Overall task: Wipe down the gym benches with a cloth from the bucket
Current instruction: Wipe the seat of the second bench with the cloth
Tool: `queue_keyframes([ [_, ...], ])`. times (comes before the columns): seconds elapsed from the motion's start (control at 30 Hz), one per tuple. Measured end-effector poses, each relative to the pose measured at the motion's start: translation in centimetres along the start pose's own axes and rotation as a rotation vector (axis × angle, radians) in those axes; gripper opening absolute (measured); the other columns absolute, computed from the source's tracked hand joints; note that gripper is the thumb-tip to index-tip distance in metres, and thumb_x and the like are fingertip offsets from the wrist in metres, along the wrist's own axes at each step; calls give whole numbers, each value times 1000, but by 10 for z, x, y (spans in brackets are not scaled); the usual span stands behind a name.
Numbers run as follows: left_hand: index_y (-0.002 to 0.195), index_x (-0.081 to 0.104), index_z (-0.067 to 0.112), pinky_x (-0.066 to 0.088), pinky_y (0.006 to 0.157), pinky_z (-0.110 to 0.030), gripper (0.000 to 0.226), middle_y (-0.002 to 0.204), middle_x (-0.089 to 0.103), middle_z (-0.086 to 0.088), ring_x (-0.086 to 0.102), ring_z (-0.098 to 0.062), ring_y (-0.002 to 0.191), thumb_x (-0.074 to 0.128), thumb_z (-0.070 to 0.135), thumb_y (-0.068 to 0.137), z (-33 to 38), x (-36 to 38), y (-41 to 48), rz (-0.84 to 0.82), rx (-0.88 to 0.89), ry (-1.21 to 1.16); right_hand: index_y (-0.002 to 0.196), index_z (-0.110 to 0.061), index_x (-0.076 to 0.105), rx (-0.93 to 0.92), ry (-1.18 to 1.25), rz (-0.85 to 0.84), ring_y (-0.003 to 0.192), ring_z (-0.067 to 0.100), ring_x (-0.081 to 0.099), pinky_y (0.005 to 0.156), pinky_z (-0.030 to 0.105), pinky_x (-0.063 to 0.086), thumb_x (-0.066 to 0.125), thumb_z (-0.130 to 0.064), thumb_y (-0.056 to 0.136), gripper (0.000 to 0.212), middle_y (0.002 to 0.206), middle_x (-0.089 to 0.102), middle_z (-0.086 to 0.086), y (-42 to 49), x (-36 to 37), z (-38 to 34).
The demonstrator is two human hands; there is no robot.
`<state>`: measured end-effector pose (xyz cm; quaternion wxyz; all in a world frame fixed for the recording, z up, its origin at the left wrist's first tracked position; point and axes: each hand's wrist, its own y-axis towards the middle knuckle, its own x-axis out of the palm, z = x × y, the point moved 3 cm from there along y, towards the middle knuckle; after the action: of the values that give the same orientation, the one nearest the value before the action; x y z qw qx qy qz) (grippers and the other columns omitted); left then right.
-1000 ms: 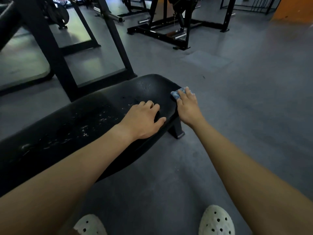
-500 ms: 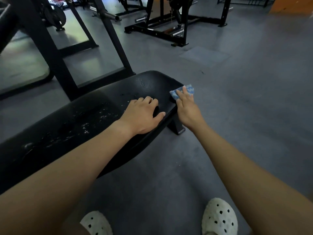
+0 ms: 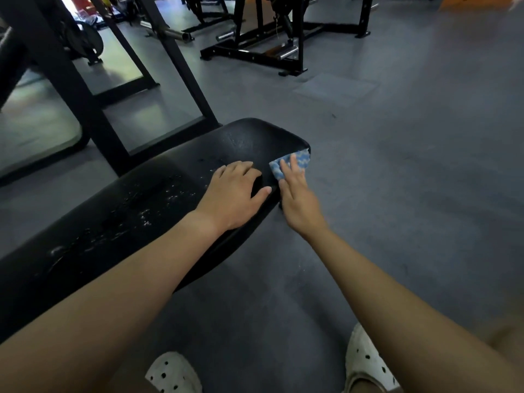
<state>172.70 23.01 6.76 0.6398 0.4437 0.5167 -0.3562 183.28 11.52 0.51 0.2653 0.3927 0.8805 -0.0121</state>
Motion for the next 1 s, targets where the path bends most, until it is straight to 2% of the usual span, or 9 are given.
queue_keyframes([
  [0.17,132,64,23,39,112,-40,49,139,55,2,49,-18,131,50,55,99,6,-18,-26,55,112,109,160,-22,23,76,32,48,156,13,3,119,24,10,30,-26,111,50,170,-2,-5,32,-21,3],
  [0.3,127,68,25,41,106,-38,44,129,61,6,56,-15,118,50,56,100,-4,-25,-53,57,79,172,162,-22,15,150,197,161,155,10,3,123,24,9,28,-26,111,52,170,-7,-7,12,-1,-12],
  [0.4,128,68,25,40,105,-37,45,128,66,8,59,-13,116,47,56,102,-7,-24,-65,51,32,153,162,-24,10,137,299,236,151,-1,1,110,0,7,29,-28,111,54,169,-8,-10,-25,29,-29],
  [0.47,129,68,24,41,107,-38,46,129,68,7,61,-14,117,47,55,102,-7,-21,-67,43,17,145,161,-27,8,117,332,243,148,-8,-5,102,-7,3,28,-28,111,54,169,-9,-13,-43,43,-34],
  [0.6,130,69,23,41,106,-39,46,126,70,6,63,-17,115,50,55,101,-3,-21,-65,26,-33,130,162,-24,12,83,328,249,148,-9,-4,101,-7,2,28,-28,112,52,169,-6,-12,-34,38,-28],
  [0.7,134,66,23,42,104,-40,47,130,68,5,61,-18,116,47,53,103,-2,-19,-68,14,-54,129,162,-21,15,131,255,268,152,1,5,94,-11,1,27,-26,112,52,170,-2,-8,-7,19,-13],
  [0.83,141,60,23,45,105,-43,48,141,62,4,58,-19,122,46,52,104,-1,-13,-73,21,-92,94,162,-23,11,205,242,286,153,8,6,95,-5,2,24,-27,112,52,170,-3,-5,6,13,-12],
  [0.93,141,60,23,46,104,-44,47,144,60,3,57,-20,124,48,49,105,0,-9,-75,40,-125,64,162,-26,7,243,274,290,154,7,3,103,7,2,23,-28,112,53,170,-5,-7,-12,28,-22],
  [1.0,141,59,22,46,104,-44,46,145,60,3,57,-20,124,48,48,105,1,-6,-76,51,-141,48,162,-28,6,216,319,269,154,4,1,109,10,2,24,-29,112,54,169,-4,-9,-34,44,-26],
])
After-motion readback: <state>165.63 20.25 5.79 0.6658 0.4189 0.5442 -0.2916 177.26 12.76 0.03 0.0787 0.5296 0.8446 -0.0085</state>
